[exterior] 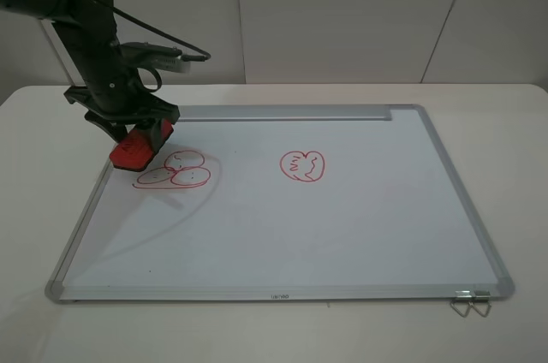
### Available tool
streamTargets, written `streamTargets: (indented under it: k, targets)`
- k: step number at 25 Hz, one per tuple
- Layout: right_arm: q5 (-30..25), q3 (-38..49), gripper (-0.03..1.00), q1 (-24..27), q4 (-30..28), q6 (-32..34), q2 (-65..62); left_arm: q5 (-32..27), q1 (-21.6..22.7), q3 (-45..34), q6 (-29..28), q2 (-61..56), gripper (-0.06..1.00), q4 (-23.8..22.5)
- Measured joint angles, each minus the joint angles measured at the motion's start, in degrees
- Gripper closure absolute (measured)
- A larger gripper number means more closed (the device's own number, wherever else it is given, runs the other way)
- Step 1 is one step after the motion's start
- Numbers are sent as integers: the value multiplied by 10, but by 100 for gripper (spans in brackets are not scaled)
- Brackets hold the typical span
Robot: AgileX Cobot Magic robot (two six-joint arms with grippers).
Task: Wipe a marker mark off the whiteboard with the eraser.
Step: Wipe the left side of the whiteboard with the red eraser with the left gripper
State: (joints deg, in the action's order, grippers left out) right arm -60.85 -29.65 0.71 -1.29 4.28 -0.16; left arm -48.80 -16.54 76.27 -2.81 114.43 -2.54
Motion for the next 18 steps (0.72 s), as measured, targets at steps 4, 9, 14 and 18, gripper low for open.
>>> streamTargets:
  k: [4,9,14,18]
  targets:
    - [0,0,24,0,0,0,0,41,0,-35,0,0,38,25]
    - [0,0,24,0,0,0,0,62,5,-47,0,0,38,29]
    - [0,0,24,0,0,0,0,63,11,-47,-2,1,38,25]
    - [0,0,24,0,0,0,0,76,11,-59,-2,1,38,10]
